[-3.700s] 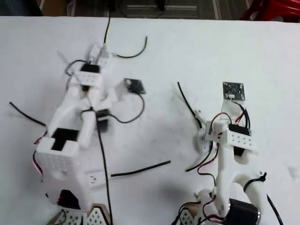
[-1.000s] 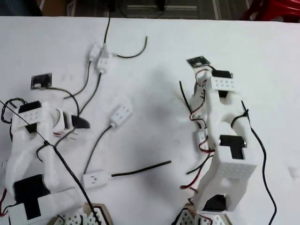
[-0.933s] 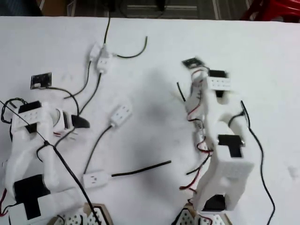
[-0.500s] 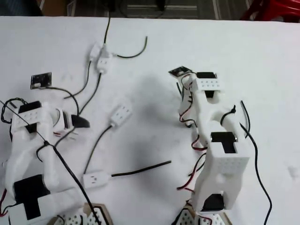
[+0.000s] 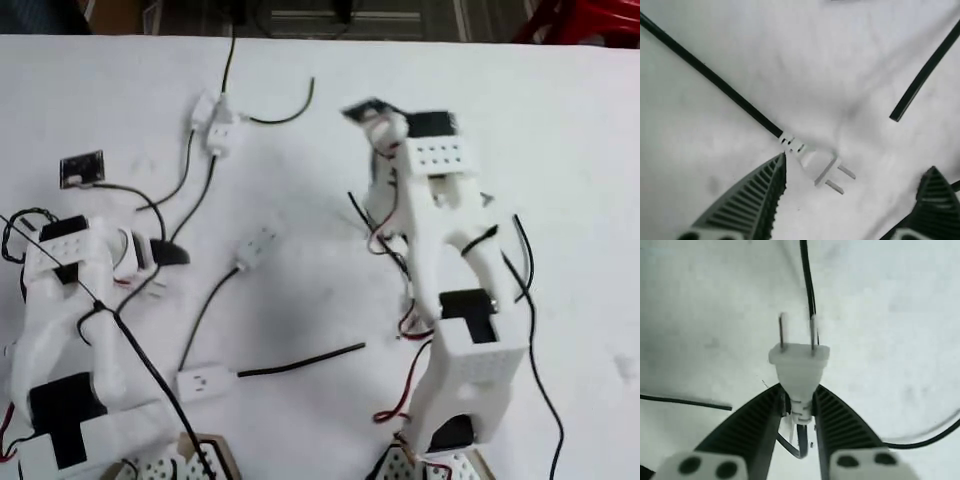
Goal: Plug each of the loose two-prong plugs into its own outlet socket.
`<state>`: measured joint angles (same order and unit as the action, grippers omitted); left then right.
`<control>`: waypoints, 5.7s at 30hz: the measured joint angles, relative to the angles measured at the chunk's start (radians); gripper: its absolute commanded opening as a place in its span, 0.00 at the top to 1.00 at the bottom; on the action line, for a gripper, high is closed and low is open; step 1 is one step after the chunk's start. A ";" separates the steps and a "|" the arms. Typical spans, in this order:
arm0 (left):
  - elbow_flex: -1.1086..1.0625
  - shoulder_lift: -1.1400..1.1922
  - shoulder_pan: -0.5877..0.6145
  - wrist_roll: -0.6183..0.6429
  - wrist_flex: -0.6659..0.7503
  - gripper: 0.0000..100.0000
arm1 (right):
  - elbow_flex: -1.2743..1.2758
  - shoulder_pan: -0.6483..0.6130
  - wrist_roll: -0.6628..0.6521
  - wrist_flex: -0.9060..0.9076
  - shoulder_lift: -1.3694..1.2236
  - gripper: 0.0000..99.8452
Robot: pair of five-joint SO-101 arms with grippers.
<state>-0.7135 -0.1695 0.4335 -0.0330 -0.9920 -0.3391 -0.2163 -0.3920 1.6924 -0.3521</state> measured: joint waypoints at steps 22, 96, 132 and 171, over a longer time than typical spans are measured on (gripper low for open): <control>0.000 0.000 0.146 0.163 0.060 0.60 | -0.110 -0.529 0.899 -0.430 -0.276 0.93; 0.209 0.336 -0.379 0.707 0.132 0.61 | -0.600 -0.103 0.512 0.026 -0.381 0.64; 0.204 0.318 -0.394 0.362 0.350 0.98 | -0.600 -0.103 0.512 0.026 -0.381 0.64; -0.979 -1.608 -0.807 0.089 1.197 0.98 | -0.600 -0.026 0.512 -0.028 -0.186 0.64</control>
<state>-1.6924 -1.7776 -0.3736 0.0560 0.2048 -0.9390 -0.2424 0.1204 1.6648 -0.5378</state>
